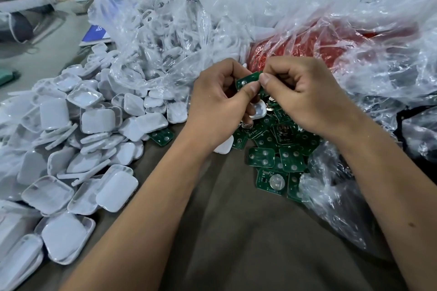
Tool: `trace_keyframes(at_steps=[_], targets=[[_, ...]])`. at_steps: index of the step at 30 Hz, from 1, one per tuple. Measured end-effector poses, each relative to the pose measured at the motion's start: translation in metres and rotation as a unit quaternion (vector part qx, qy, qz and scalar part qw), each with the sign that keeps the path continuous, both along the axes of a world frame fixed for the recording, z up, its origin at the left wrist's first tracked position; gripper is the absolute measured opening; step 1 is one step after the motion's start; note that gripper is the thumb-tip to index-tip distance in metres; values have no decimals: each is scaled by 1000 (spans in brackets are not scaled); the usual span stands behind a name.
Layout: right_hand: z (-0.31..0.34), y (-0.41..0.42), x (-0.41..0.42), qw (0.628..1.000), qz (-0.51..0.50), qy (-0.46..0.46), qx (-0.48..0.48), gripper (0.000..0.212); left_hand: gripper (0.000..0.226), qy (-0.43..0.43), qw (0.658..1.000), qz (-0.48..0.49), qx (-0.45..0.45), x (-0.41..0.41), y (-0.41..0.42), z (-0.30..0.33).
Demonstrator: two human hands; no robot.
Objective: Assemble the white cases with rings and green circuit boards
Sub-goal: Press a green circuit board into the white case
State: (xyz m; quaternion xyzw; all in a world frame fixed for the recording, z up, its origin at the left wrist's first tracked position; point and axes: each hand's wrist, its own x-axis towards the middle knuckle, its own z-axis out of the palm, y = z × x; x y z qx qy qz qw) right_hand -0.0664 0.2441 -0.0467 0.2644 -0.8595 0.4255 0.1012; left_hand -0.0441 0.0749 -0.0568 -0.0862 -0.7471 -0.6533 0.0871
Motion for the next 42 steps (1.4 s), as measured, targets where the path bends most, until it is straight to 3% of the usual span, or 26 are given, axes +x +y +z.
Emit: trace_keyframes(at_steps=[9,25,29,32,34,37,40,42], targets=[[-6,-10,2,999,-12,32,-17,28,13,-10,998,58,-34,2,0,1],[-8,-11,1,997,1,62,-38,27,16,-11,997,73,-28,5,-3,7],[-12,-15,3,992,-11,-16,-125,33,8,40,997,35,-51,4,-9,7],[-11,-16,3,975,-24,-101,-196,36,30,123,979,16,-162,2,-11,4],[-9,-13,2,958,-3,-161,-237,39,25,159,967,38,-197,-1,-12,1],[-7,-9,0,973,-4,-136,-187,44,7,101,989,40,-105,-5,-12,-3],[-6,-5,-2,994,-22,-46,-93,38,14,13,1000,4,15,-5,-12,-1],[-5,-5,-1,997,-5,-21,-70,29,17,-19,999,-24,43,-3,-10,2]])
